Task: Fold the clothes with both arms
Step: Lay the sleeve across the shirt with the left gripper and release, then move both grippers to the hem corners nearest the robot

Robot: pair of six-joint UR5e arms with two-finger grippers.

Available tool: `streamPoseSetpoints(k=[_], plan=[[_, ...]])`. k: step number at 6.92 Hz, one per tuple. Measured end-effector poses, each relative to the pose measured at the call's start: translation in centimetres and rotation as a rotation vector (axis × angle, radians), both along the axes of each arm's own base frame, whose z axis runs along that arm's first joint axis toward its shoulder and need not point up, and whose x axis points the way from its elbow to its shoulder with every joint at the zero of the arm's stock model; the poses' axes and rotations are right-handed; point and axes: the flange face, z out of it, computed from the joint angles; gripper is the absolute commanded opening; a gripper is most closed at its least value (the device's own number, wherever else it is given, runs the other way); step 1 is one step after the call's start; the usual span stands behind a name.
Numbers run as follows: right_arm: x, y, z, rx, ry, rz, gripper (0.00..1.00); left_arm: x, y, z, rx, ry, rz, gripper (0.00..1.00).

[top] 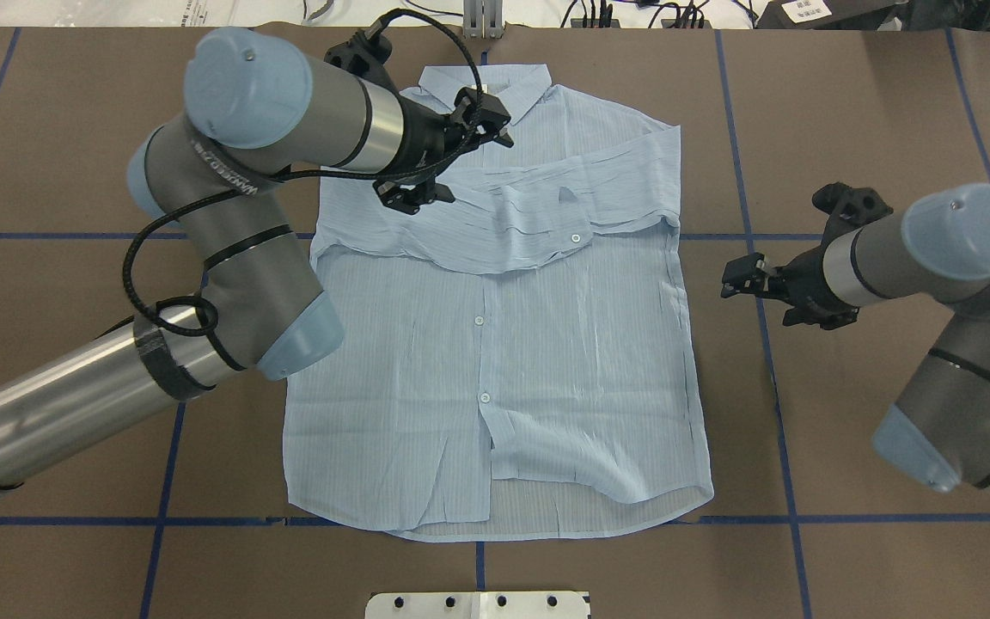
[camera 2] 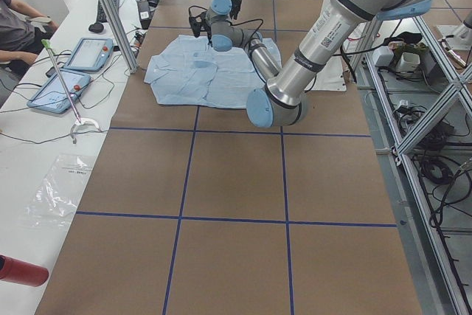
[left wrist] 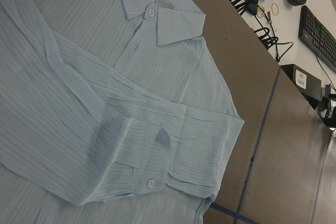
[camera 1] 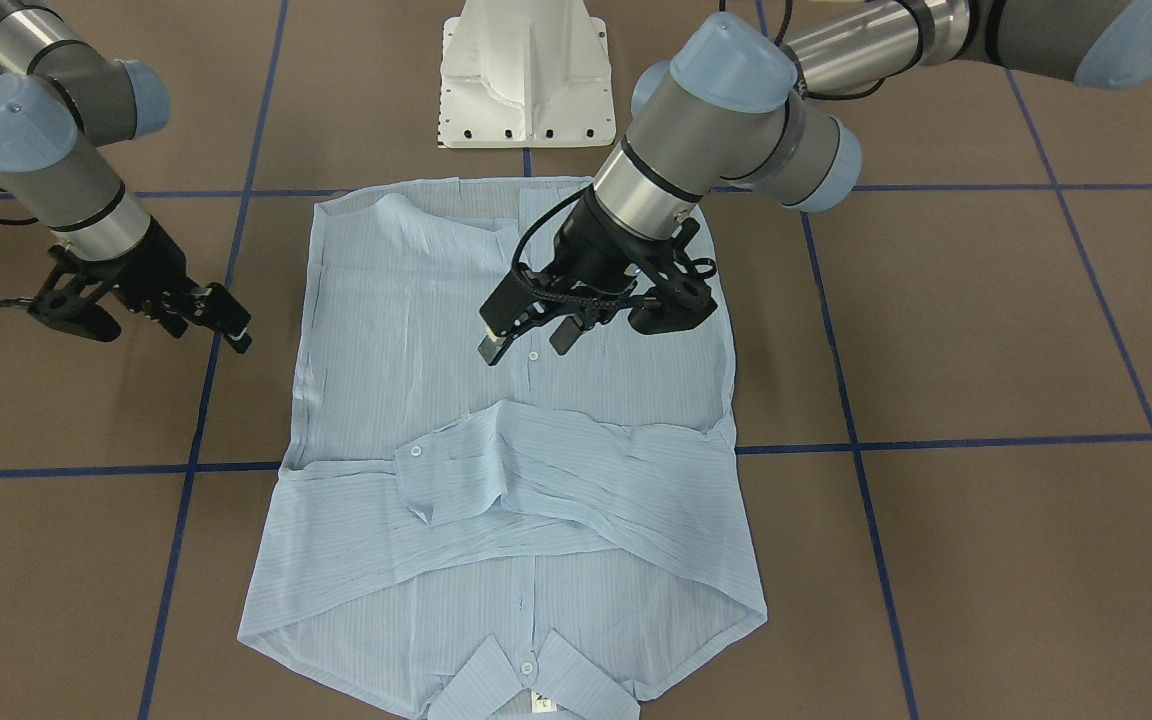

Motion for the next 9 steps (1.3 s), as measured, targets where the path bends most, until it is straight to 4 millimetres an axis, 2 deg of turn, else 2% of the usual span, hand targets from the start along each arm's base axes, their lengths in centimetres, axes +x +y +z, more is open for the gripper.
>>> streamPoseSetpoints(k=[2, 3, 4, 5, 7, 9], plan=[[-3.2, 7.0, -2.5, -0.084, -0.064, 0.049, 0.99, -3.3, 3.3, 4.6, 0.141, -0.121, 0.102, 0.99], [-5.1, 11.1, -3.1, -0.131, -0.077, 0.077, 0.96, -4.2, 3.9, 5.8, 0.188, -0.153, 0.125, 0.99], [-6.4, 14.9, -2.9, -0.164, -0.073, 0.098, 0.95, -4.6, 4.1, 6.4, 0.208, -0.167, 0.131, 0.99], [-6.7, 17.8, -2.4, -0.189, -0.063, 0.111, 0.95, -4.7, 4.1, 6.7, 0.215, -0.173, 0.132, 0.99], [-6.8, 20.3, -1.0, -0.191, -0.03, 0.116, 0.92, -4.9, 4.1, 6.9, 0.217, -0.176, 0.13, 0.99], [-7.4, 20.8, -0.3, -0.183, -0.01, 0.117, 0.89, -4.9, 4.1, 7.0, 0.216, -0.178, 0.13, 0.99]])
